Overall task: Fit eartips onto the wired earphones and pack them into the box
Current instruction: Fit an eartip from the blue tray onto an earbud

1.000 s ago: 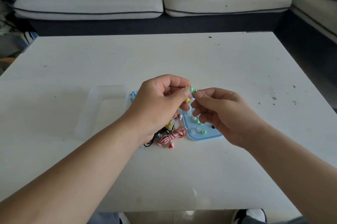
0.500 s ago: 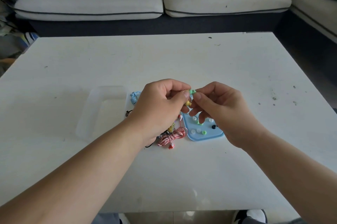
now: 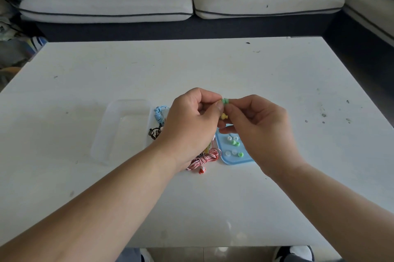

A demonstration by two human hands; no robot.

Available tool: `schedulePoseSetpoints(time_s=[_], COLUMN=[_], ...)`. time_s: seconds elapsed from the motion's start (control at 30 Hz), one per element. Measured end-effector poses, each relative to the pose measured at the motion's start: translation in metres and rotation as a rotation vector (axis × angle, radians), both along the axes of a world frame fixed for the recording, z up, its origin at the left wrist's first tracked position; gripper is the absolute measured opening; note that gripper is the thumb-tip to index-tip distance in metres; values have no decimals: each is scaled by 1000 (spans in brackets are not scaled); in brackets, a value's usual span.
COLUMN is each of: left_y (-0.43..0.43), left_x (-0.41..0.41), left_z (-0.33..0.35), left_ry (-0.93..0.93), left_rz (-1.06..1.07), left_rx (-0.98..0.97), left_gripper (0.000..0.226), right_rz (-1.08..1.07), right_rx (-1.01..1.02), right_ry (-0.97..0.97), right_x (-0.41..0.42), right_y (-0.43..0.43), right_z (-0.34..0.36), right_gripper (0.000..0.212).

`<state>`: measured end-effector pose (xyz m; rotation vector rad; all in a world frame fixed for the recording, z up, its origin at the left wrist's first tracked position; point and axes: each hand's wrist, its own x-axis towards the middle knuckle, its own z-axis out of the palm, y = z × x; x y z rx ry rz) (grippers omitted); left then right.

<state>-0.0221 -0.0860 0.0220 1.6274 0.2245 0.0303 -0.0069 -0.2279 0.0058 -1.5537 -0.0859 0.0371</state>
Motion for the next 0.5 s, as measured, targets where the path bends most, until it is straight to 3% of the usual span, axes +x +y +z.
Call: schedulePoseSetpoints(time_s=[0.27, 0.4, 0.5], left_y=[10, 10, 9], left_x=[4, 3, 3], left_z=[5, 6, 4], left_ry=[18, 14, 24], left_rz=[-89, -123, -134], left_rx=[-45, -37, -46], left_gripper=[11, 11, 11], right_rz=[177, 229, 231], right_rx=[222, 270, 302], right_ry=[275, 325, 329], right_x=[12, 16, 18], right_y=[-17, -23, -25], right_z=[14, 9, 6], right_gripper=[13, 24, 19])
